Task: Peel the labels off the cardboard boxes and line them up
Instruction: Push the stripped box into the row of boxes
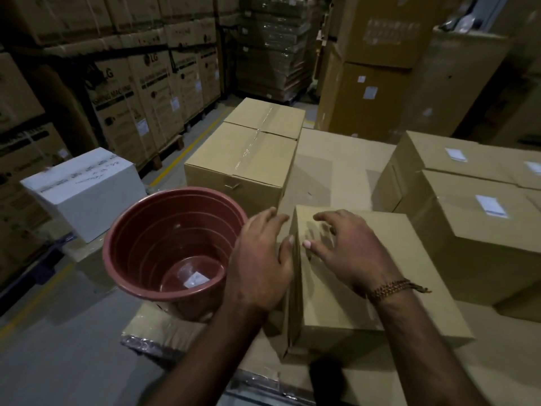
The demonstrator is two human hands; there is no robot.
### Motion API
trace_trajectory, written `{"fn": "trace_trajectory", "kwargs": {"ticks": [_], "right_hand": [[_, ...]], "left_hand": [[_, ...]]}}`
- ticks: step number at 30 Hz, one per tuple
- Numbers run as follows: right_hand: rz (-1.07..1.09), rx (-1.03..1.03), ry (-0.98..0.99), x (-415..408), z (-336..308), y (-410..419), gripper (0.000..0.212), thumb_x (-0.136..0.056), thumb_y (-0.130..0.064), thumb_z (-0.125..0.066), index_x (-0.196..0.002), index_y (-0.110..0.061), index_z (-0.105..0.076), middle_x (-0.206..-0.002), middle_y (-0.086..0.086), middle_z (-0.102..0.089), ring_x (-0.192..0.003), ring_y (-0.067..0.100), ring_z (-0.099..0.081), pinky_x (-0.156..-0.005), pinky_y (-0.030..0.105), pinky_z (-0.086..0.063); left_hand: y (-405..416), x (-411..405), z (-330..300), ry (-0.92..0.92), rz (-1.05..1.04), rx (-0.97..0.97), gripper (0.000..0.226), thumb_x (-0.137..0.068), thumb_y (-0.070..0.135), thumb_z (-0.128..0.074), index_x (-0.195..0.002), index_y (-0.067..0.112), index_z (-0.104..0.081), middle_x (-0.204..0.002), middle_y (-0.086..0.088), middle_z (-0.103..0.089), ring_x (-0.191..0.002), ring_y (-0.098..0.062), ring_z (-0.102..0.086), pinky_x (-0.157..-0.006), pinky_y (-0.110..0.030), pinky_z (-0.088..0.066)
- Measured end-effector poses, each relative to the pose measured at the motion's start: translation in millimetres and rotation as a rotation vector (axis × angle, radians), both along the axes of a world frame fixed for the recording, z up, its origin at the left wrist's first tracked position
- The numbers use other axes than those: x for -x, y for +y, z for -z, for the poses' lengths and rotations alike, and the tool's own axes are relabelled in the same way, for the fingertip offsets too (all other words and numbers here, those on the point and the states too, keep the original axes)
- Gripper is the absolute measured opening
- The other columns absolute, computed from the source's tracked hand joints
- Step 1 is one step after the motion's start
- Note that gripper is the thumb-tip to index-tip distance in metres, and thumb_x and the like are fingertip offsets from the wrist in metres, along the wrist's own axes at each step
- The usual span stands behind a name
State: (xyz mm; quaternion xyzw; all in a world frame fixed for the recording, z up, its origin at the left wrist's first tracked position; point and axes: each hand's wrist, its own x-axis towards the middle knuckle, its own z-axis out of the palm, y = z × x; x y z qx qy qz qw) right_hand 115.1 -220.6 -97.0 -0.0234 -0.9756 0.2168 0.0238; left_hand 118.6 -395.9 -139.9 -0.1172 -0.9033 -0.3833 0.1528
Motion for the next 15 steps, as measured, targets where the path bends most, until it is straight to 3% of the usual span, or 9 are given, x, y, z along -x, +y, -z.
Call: {"fn": "trace_trajectory", "kwargs": {"ticks": [4, 8, 12, 15], "right_hand": [[-0.093, 0.022, -0.077, -32, 6, 7, 0.071, -0.092, -0.062, -0.071, -0.154, -0.035, -0.05, -0.158, -0.01, -0.047, -0.144, 0.013, -0.04, -0.119, 0.041, -0.042], [-0.174, -0.055, -0.17, -62, 12, 10, 0.097, -0.086, -0.075, -0.068, -0.166, -0.04, -0.026, -0.178, -0.008, -0.009, -0.164, 0.019, -0.005, -0.131, 0.043, -0.013], [-0.261, -0.107, -0.232, -81, 20, 15, 0.13, -0.068, -0.09, -0.07, -0.168, -0.046, 0.001, -0.177, -0.007, 0.02, -0.163, 0.02, 0.021, -0.132, 0.049, 0.007], [-0.303, -0.226, -0.152, -89, 31, 15, 0.128, -0.076, -0.085, -0.069, -0.163, -0.052, 0.018, -0.177, -0.001, 0.02, -0.162, 0.029, 0.022, -0.131, 0.057, 0.008]], "left_hand": [[16, -9, 24, -0.127, -0.009, -0.017, 0.045, -0.101, 0.032, -0.061, -0.146, 0.025, -0.058, -0.153, 0.007, -0.053, -0.142, -0.011, -0.044, -0.118, -0.035, -0.039], [21, -16, 37, -0.18, -0.049, -0.035, 0.04, -0.102, 0.03, -0.06, -0.141, 0.021, -0.063, -0.145, 0.004, -0.06, -0.134, -0.013, -0.053, -0.105, -0.024, -0.037], [21, -20, 45, -0.173, -0.064, -0.056, 0.036, -0.102, 0.031, -0.061, -0.136, 0.021, -0.066, -0.136, 0.005, -0.065, -0.126, -0.013, -0.058, -0.103, -0.026, -0.043], [21, -23, 48, -0.186, -0.073, -0.099, 0.034, -0.102, 0.033, -0.06, -0.133, 0.022, -0.068, -0.131, 0.007, -0.067, -0.122, -0.012, -0.06, -0.103, -0.031, -0.048]]}}
